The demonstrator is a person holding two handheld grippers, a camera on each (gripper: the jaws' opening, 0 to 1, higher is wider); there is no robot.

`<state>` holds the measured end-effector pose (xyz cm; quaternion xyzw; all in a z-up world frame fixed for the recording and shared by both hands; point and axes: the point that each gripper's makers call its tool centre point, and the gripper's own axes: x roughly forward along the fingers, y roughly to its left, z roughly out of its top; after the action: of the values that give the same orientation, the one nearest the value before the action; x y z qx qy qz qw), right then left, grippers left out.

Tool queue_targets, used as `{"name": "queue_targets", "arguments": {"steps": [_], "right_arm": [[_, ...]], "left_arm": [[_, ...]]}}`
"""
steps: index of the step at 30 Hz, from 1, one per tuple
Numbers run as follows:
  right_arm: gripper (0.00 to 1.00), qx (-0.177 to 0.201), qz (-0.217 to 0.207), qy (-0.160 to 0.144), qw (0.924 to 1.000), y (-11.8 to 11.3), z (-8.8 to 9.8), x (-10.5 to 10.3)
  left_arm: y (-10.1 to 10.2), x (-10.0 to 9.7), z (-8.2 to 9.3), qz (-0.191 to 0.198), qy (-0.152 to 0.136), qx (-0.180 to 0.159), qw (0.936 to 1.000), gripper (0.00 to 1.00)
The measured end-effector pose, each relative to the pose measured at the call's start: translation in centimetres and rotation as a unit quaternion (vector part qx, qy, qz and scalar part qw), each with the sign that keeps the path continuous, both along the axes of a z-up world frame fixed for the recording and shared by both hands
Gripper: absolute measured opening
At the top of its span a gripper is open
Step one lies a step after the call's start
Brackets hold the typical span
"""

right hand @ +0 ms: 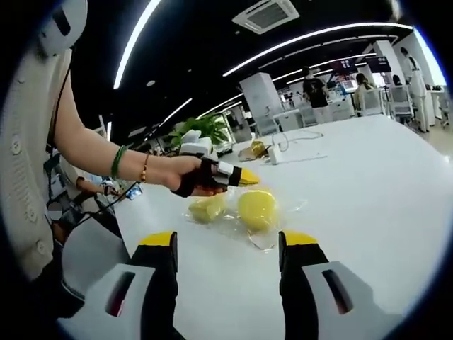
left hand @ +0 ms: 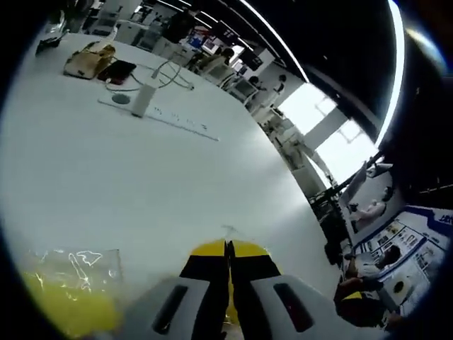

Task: Compare the silicone blocks by pressing each to a similar depth, holding the contact briefly, and releasing to observe deformation and rebound differences across the visible hardness samples.

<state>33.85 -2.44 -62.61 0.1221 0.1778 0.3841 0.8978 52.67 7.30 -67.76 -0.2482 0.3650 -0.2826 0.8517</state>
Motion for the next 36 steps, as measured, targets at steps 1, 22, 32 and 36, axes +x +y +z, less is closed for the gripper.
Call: {"name": "queue_targets", "arguments": {"steps": [1, 22, 32, 36], "right_arm": [[0.53, 0.0, 0.002, -0.004, 1.0, 0.0, 0.2, 0.0], [0.45, -0.061, 0.038, -0.023, 0.9972, 0.8, 2.1, -0.4], [0.46, -0.072, 0.034, -0.033, 0.9963, 1.2, 3.4, -0.9], [0.46, -0.08, 0.032, -0.038, 0.9955, 1.6, 4.1, -0.8]], "left_arm": [[-0.1, -0.1, 0.2, -0.004, -0.005, 0.003, 1.0, 0.0], [-4.4, -4.8, 6.3, -0.167, -0.142, 0.061, 0.9738, 0.0], [-5.1, -7.1, 8.2, -0.216, -0.177, 0.087, 0.9562, 0.0], [-4.7, -7.8, 9.1, -0.23, -0.189, 0.092, 0.9502, 0.0]]}}
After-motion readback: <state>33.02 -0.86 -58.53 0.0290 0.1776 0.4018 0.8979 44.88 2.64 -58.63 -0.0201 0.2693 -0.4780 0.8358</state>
